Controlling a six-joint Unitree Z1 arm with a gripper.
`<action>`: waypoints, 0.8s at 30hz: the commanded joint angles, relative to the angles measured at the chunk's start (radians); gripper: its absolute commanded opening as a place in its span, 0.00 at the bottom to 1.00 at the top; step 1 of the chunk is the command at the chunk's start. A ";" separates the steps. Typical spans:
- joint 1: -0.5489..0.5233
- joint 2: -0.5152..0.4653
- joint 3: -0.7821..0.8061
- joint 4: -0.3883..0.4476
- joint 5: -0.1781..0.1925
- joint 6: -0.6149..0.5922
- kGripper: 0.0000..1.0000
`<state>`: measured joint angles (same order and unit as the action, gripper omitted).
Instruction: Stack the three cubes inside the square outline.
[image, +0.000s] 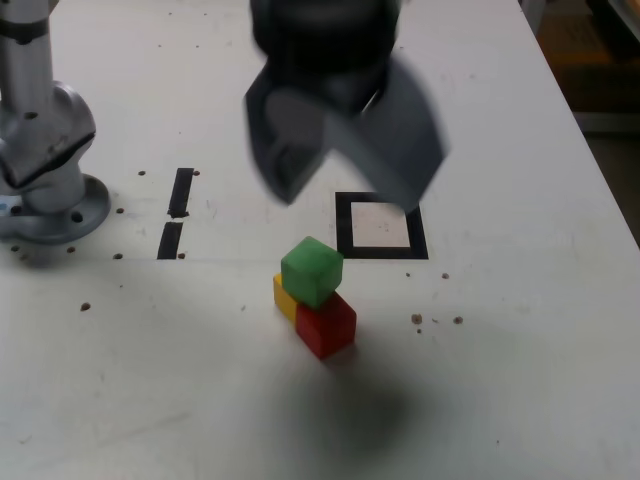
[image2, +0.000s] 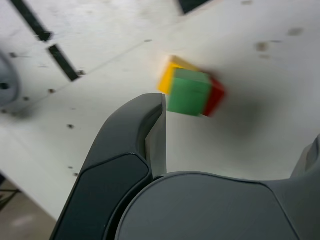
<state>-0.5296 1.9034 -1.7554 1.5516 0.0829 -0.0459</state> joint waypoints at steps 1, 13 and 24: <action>0.001 0.008 0.049 -0.014 -0.008 0.003 0.98; 0.006 0.037 0.266 -0.206 -0.034 0.019 0.95; 0.006 0.059 0.299 -0.272 -0.025 0.021 0.53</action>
<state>-0.5235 1.9631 -1.4598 1.2895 0.0561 -0.0257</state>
